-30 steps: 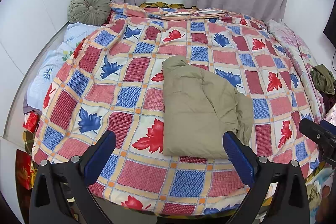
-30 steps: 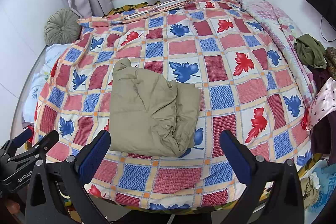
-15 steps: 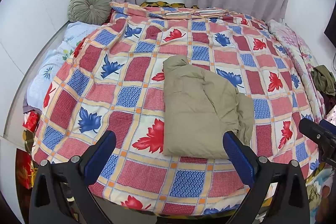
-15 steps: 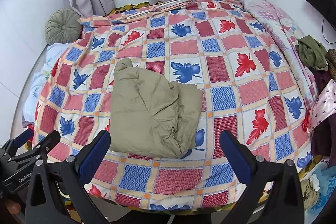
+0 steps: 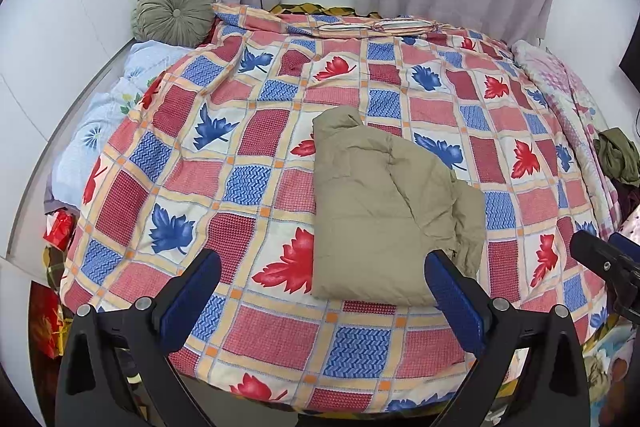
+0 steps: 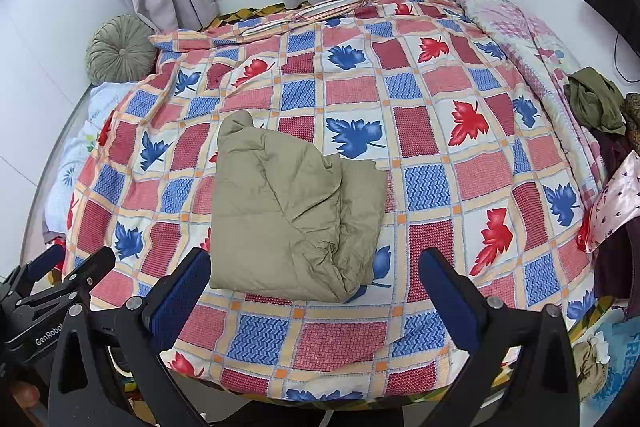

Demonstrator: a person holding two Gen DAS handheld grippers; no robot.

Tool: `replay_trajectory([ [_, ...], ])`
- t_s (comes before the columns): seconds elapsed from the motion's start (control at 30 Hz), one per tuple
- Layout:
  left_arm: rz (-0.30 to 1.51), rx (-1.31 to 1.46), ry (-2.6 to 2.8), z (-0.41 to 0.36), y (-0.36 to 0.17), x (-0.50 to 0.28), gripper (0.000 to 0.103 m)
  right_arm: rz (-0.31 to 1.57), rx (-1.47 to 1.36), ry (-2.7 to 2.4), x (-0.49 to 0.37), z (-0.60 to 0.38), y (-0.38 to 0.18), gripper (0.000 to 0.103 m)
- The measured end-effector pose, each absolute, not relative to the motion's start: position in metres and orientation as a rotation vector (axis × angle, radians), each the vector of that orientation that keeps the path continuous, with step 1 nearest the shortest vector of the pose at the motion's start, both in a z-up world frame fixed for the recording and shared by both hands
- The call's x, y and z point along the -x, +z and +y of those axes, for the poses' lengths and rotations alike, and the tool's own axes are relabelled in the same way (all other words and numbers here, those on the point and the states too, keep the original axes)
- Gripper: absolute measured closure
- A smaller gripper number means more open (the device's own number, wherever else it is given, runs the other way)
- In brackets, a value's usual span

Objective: Fold large clothes

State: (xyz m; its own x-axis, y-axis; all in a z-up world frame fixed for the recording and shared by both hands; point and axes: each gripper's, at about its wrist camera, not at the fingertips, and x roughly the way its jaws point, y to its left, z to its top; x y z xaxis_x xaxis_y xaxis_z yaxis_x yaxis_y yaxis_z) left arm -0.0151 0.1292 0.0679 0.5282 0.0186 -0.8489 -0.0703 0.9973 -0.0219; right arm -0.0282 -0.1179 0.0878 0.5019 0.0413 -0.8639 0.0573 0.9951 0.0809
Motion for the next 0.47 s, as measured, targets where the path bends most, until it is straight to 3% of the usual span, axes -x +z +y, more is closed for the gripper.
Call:
replay_trajectory([
  [0.47,1.017,0.062,0.051,0.1301,0.064,0.0187,0.001,1.046,-0.106,-0.014,0.0287,-0.1164,0.0885,0.0],
])
